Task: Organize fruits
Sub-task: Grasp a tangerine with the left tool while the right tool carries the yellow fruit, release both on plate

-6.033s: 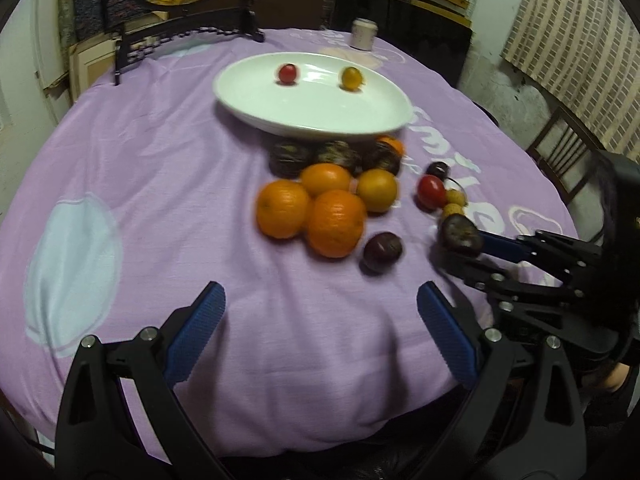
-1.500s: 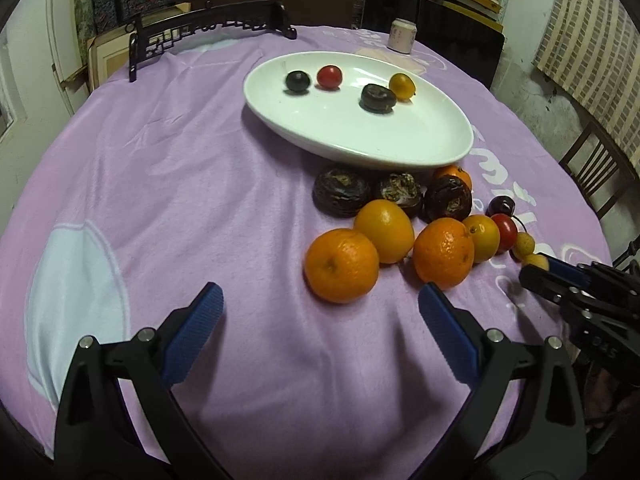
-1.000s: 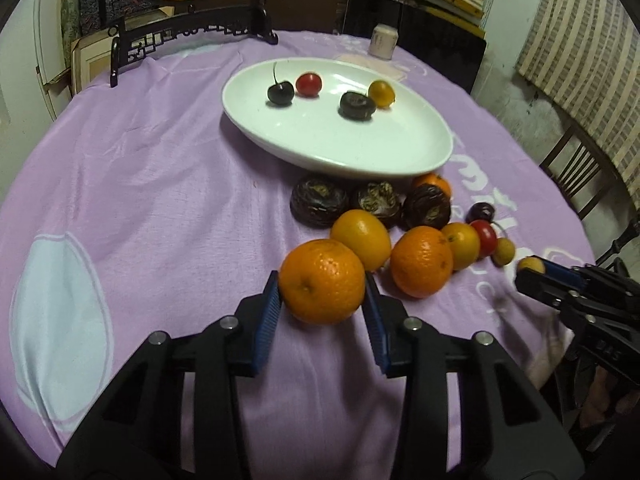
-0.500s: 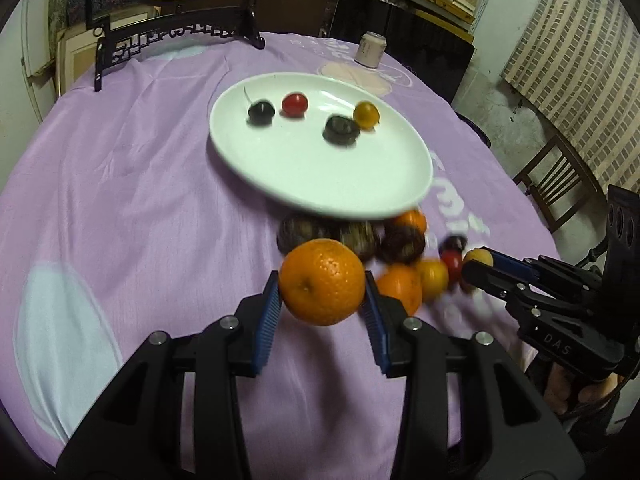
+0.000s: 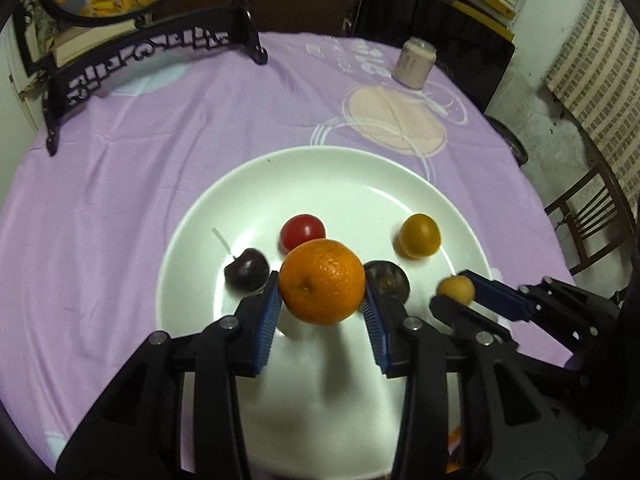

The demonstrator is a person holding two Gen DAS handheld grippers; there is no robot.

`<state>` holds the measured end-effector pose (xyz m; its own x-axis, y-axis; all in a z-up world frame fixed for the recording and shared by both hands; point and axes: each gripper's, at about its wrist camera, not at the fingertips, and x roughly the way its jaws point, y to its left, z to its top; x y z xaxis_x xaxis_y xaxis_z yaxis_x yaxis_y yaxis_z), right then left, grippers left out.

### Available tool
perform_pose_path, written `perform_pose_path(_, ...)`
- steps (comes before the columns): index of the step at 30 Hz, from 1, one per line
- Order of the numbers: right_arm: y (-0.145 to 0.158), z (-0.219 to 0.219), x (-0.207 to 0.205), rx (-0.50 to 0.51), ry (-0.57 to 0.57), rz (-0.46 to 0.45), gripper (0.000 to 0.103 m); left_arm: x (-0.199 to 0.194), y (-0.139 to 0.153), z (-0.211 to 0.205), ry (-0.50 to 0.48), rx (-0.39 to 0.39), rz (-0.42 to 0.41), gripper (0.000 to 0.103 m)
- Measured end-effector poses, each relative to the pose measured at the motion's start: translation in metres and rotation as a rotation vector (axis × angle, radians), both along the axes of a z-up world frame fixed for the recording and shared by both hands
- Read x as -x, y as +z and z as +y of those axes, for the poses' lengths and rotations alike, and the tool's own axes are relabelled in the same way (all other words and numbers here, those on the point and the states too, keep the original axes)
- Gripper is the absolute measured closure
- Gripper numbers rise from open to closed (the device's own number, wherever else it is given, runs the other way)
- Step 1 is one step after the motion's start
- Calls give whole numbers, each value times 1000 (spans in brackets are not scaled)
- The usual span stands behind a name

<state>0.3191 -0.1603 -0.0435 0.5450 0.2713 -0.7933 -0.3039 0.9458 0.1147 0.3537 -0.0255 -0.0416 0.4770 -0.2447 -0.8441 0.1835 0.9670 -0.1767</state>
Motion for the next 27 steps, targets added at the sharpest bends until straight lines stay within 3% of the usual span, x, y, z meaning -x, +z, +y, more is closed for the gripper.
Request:
perform_pose_path(9, -11, -1, -16, 7, -6, 23, 78, -19, -14, 0, 8, -3, 28, 62)
perform_pose_path(10, -10, 0, -17, 14, -7, 28, 73, -19, -13, 1, 10, 0, 34, 62)
perform_pose_path(11, -9, -1, -16, 17, -9, 29, 67, -19, -12, 2, 11, 11, 40, 59)
perform_pose_path(12, -5, -2, -13, 21, -17, 14, 50, -17, -9, 5, 16, 22, 35, 55)
perform_pose_path(14, 5, -6, -1, 20, -23, -29, 46, -6, 2, 11, 35, 26, -8, 32)
perform_pose_path(16, 14, -10, 13, 22, -12, -44, 45, 17, 18, 18, 45, 31, -68, 16)
perform_pose_path(20, 25, -25, 71, -17, -32, -55, 40, 85, 40, 37, 57, 29, -179, 4)
perform_pose_path(27, 19, -33, 184, 12, -109, -119, 40, 199, 24, 49, 51, -33, -279, 4)
